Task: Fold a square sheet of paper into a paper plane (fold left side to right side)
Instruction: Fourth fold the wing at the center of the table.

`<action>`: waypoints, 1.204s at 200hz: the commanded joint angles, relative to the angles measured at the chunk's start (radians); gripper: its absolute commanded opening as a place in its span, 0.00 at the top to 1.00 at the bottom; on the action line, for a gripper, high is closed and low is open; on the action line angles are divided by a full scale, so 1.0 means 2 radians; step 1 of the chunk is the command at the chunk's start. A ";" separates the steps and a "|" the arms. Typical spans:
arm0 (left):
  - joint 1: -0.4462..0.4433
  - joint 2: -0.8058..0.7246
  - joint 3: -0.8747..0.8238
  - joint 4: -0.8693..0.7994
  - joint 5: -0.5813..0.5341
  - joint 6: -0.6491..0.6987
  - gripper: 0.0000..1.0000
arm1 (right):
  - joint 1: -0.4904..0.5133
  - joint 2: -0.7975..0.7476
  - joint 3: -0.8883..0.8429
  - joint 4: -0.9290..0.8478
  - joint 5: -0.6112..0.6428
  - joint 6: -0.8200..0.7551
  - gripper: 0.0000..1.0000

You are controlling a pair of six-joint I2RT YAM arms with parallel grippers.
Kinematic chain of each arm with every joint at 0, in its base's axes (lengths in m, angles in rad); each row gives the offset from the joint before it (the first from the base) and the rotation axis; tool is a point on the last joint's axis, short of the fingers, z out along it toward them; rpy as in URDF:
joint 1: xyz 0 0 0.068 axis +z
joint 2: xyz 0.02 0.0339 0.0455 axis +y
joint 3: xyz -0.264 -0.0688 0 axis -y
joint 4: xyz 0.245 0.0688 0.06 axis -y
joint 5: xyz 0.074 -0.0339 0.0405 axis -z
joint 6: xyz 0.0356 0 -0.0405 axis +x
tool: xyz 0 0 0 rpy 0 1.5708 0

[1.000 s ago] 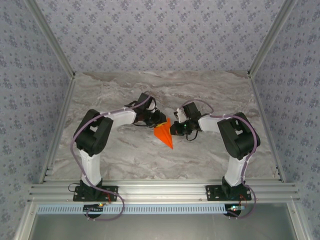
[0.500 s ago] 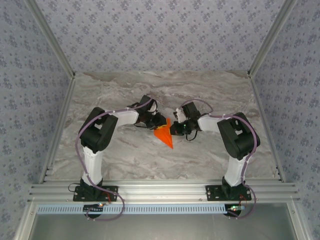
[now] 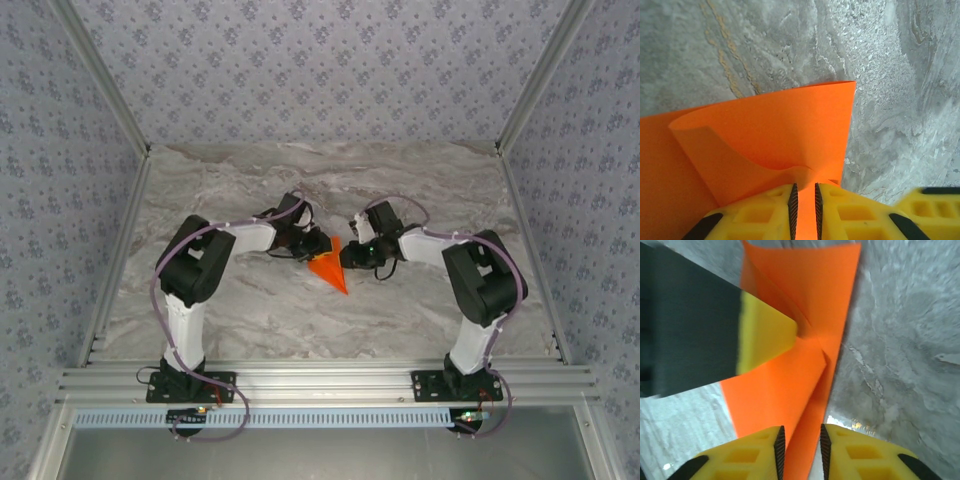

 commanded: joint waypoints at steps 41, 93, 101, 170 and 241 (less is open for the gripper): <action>0.000 0.012 -0.026 -0.051 -0.030 0.010 0.81 | 0.031 -0.024 -0.017 0.015 -0.094 0.035 0.74; 0.000 0.012 -0.024 -0.053 -0.031 0.011 0.81 | 0.046 0.009 -0.022 0.014 -0.092 0.037 0.75; 0.000 0.013 -0.024 -0.053 -0.031 0.011 0.81 | 0.046 0.011 -0.024 0.009 -0.087 0.035 0.75; 0.001 0.016 -0.021 -0.052 -0.030 0.012 0.82 | 0.052 0.023 -0.037 -0.016 -0.058 0.018 0.75; 0.002 0.019 -0.019 -0.052 -0.029 0.011 0.82 | 0.056 0.029 -0.033 -0.042 -0.031 0.007 0.75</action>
